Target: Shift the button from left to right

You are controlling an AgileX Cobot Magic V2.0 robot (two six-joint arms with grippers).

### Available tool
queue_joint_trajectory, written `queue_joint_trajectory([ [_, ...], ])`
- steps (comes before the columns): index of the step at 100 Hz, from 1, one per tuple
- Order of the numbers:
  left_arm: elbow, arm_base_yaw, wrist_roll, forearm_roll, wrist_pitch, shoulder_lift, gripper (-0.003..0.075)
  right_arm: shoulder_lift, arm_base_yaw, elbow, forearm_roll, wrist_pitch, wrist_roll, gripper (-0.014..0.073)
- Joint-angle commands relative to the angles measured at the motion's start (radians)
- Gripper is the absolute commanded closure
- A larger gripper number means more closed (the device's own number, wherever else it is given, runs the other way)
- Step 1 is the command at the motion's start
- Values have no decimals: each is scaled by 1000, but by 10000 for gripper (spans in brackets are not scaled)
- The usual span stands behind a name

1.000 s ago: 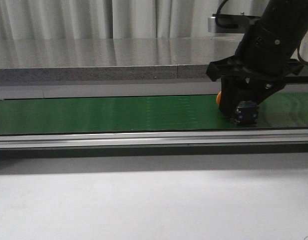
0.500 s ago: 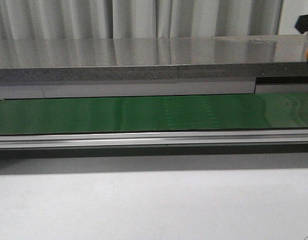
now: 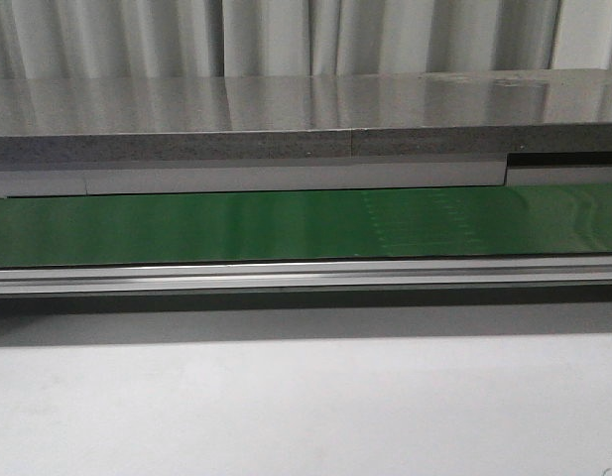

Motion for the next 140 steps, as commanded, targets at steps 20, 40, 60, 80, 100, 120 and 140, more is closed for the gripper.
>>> queue_joint_trajectory([
  [20,-28,-5,-3,-7,-81,4,741,87,-5,-33,4,-28,-14,398],
  [40,-28,-5,-3,-7,-81,4,741,136,-5,-33,33,-24,-14,396],
  [60,-28,-5,-3,-7,-81,4,741,152,-5,-33,68,-24,-13,229],
  [80,-28,-5,-3,-7,-81,4,741,152,-5,-33,68,-24,-13,73],
  [100,-28,-5,-3,-7,-81,4,741,137,-5,-55,51,-8,30,72],
  [120,-28,-5,-3,-7,-81,4,741,38,21,-75,83,-50,52,72],
  [140,-28,-5,-3,-7,-81,4,741,-85,109,-75,120,-121,52,74],
])
